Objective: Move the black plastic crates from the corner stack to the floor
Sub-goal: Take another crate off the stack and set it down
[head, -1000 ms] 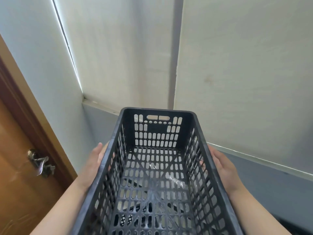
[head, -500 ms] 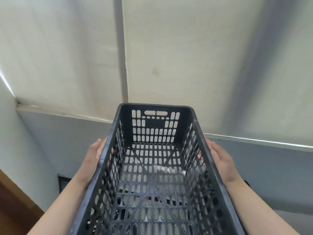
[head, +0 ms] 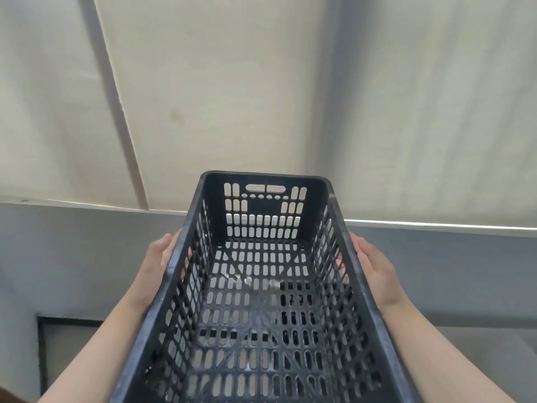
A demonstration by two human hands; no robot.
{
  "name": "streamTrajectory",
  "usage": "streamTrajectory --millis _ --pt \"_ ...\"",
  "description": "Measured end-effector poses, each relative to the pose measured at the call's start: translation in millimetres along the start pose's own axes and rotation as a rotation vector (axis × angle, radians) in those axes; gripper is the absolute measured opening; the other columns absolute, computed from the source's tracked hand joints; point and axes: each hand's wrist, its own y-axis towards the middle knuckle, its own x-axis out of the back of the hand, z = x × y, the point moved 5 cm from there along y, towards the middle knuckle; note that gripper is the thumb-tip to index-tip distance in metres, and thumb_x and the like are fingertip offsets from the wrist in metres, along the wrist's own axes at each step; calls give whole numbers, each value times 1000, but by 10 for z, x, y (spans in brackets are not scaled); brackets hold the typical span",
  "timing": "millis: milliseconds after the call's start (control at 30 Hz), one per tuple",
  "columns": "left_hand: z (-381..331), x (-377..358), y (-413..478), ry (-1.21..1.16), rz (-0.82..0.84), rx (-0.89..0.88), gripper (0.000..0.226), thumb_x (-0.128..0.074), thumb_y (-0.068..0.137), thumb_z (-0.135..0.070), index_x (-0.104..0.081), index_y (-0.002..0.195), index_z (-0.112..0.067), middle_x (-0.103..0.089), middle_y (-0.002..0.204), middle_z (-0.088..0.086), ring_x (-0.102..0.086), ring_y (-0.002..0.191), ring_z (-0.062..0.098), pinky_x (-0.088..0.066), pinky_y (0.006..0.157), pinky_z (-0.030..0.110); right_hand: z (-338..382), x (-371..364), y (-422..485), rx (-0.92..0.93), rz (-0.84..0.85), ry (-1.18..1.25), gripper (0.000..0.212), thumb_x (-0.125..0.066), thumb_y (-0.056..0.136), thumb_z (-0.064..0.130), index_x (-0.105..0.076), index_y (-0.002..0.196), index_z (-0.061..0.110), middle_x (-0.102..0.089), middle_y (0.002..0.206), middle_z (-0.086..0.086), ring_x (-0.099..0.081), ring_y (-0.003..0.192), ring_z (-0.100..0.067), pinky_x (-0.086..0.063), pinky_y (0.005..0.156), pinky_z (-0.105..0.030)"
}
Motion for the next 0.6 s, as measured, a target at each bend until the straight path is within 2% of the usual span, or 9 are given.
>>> streamTrajectory --millis 33,100,133,200,267,333,367,500,600 --pt "11 -150 -8 -1 6 3 44 -19 100 -50 -58 114 -36 -77 95 9 -73 72 19 -55 55 30 17 164 -24 0 -16 2 47 -23 113 17 -66 125 5 -83 102 -2 -79 95 -13 -61 76 -22" --pt "56 -446 1 -3 16 11 44 -19 100 -50 -59 113 -36 -75 96 10 -73 70 20 -55 53 30 62 463 -69 3 -18 6 47 -29 112 25 -66 133 3 -77 117 -14 -73 108 -27 -60 89 -37" --pt "85 -594 10 0 20 17 44 -19 100 -50 -58 113 -37 -75 96 10 -73 70 19 -55 52 29 83 599 -101 -4 -11 34 48 -34 110 30 -64 138 4 -71 125 -19 -68 114 -33 -57 96 -45" --pt "119 -854 16 8 37 28 44 -19 99 -52 -57 115 -38 -73 102 12 -73 73 19 -55 56 31 113 844 -150 -20 -13 64 51 -40 106 34 -64 139 5 -66 131 -23 -63 118 -38 -49 105 -52" --pt "170 -1078 38 10 52 38 44 -17 100 -50 -56 115 -38 -72 102 12 -73 71 17 -54 55 30 148 1096 -202 -17 -30 4 45 -36 110 28 -68 131 4 -72 122 -17 -67 113 -32 -54 101 -45" --pt "196 -1273 62 8 64 38 43 -16 102 -47 -56 113 -36 -72 95 10 -72 65 13 -53 51 26 217 1269 -237 6 -77 -44 44 -27 114 15 -70 115 8 -81 98 1 -77 94 -13 -61 81 -23" --pt "214 -1357 78 15 74 39 43 -15 103 -45 -56 112 -35 -71 92 10 -72 63 12 -53 50 25 232 1338 -257 4 -86 -43 45 -24 114 13 -69 114 11 -82 92 5 -77 87 -8 -60 74 -19" --pt "280 -1563 180 4 109 41 41 -13 105 -38 -54 111 -33 -73 71 3 -67 51 7 -50 41 19 221 1544 -267 -23 -148 -62 46 -29 112 25 -69 130 9 -76 115 -12 -73 103 -23 -63 85 -33" --pt "357 -1626 284 -22 135 52 42 -14 105 -36 -54 114 -30 -73 64 -3 -66 49 6 -50 41 18 207 1597 -263 -46 -172 -62 47 -27 112 23 -70 128 12 -79 114 -7 -76 103 -21 -63 82 -27"
